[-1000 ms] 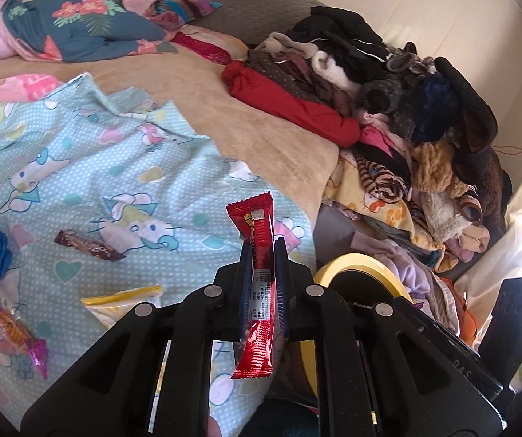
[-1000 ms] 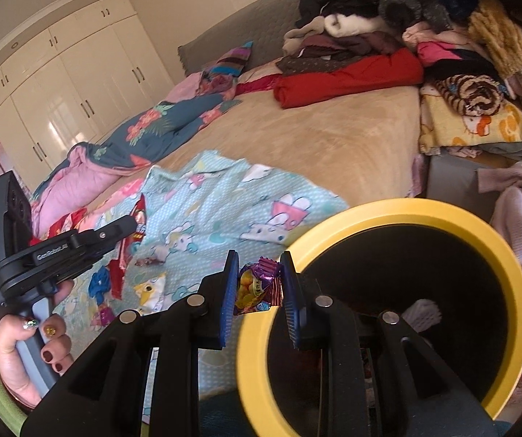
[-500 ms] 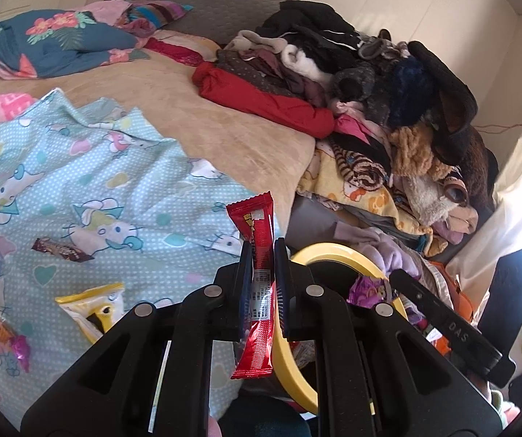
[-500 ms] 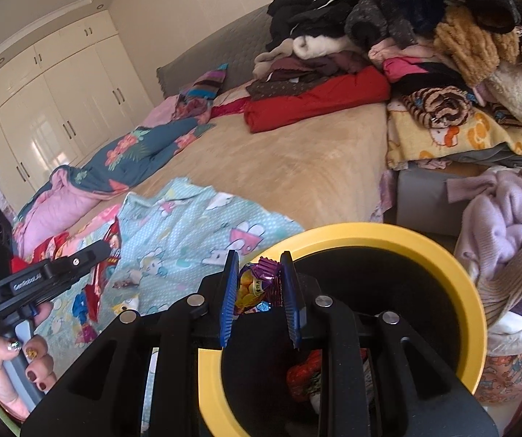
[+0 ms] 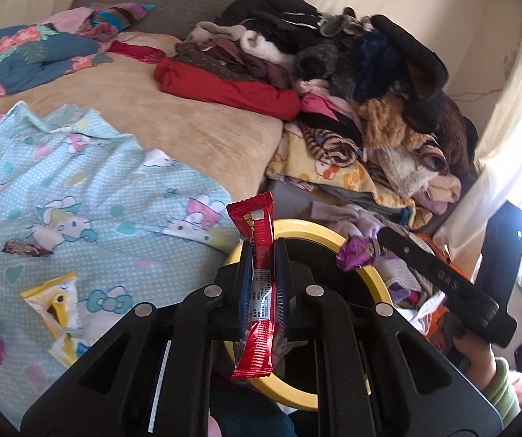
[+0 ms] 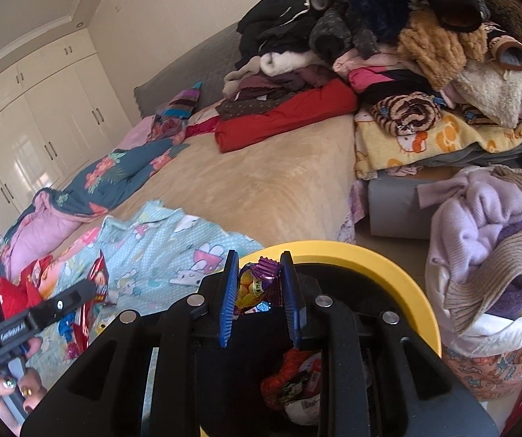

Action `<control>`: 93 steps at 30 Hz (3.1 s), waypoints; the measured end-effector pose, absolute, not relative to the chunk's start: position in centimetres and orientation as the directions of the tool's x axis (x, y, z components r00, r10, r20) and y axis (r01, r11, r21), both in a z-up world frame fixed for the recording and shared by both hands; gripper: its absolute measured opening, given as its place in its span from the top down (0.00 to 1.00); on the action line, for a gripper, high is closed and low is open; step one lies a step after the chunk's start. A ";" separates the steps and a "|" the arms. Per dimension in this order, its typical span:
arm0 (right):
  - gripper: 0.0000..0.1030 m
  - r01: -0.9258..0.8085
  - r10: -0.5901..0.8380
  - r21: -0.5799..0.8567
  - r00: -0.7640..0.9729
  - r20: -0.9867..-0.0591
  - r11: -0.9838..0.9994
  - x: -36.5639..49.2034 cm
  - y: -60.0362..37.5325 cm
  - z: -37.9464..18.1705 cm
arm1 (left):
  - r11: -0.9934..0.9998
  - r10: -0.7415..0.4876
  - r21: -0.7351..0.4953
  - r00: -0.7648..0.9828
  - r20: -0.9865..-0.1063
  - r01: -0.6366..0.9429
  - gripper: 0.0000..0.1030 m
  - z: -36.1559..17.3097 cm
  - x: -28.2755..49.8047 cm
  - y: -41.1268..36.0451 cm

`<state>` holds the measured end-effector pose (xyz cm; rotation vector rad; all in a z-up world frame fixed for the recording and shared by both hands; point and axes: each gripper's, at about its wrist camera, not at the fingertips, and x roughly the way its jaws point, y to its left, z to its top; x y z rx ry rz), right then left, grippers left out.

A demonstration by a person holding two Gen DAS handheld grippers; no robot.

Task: Collect trash
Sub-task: 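Carry the red candy bar and purple wrapper over the yellow bin with both tools, then open both tools to drop the candy bar and wrapper into the bin, then move both tools back from the bin toward the yellow wrapper on the sheet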

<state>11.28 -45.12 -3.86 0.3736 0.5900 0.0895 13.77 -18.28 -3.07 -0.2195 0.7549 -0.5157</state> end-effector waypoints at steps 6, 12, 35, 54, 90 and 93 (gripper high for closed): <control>0.78 0.057 0.154 0.365 0.839 -0.522 0.929 11.0 -46.3 -3.9 | 0.834 -0.550 -0.360 0.579 -0.602 0.418 0.93 -3.6 12.9 -20.5; 0.78 0.089 0.121 0.356 0.841 -0.527 0.930 10.8 -47.1 -4.2 | 0.802 -0.589 -0.356 0.538 -0.603 0.480 0.93 -4.1 11.8 -22.8; 0.77 0.177 0.071 0.348 0.800 -0.595 0.921 11.3 -49.6 -7.1 | 0.764 -0.610 -0.375 0.399 -0.685 0.525 0.93 -9.0 12.7 -27.8; 0.43 0.193 0.059 0.366 0.815 -0.577 0.910 11.1 -48.9 -6.7 | 0.861 -0.495 -0.301 0.539 -0.682 0.411 0.11 -7.1 12.6 -23.9; 0.21 -0.162 0.232 0.182 0.841 -0.489 0.970 10.2 -33.4 -0.8 | 0.964 -0.239 -0.230 0.799 -0.552 0.131 0.11 -0.8 11.3 -9.6; 0.20 -0.182 0.246 0.176 0.839 -0.486 0.967 10.1 -32.5 -0.7 | 0.967 -0.219 -0.234 0.809 -0.545 0.104 0.11 -0.6 11.2 -8.5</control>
